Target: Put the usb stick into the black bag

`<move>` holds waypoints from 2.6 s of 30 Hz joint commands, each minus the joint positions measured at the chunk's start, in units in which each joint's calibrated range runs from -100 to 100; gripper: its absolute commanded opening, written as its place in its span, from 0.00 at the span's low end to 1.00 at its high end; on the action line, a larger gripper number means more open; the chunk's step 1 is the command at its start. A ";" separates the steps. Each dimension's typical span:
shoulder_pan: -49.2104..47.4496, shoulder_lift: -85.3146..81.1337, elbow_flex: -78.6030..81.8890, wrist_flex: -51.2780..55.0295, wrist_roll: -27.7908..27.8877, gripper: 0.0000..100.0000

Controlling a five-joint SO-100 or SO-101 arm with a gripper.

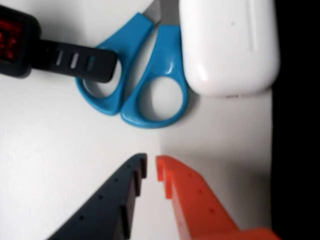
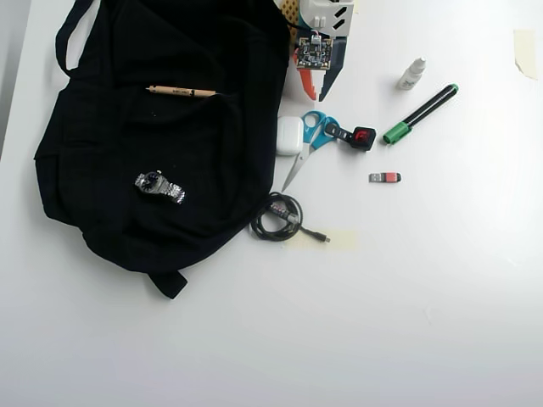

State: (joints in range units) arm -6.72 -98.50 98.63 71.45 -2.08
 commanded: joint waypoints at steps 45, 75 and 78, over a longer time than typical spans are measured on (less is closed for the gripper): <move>-16.02 70.03 -75.90 7.44 -16.28 0.02; -14.60 107.21 -105.28 13.73 -39.40 0.02; -13.25 114.76 -116.51 18.21 -39.40 0.02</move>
State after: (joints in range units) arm -21.32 9.76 -4.01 85.17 -41.25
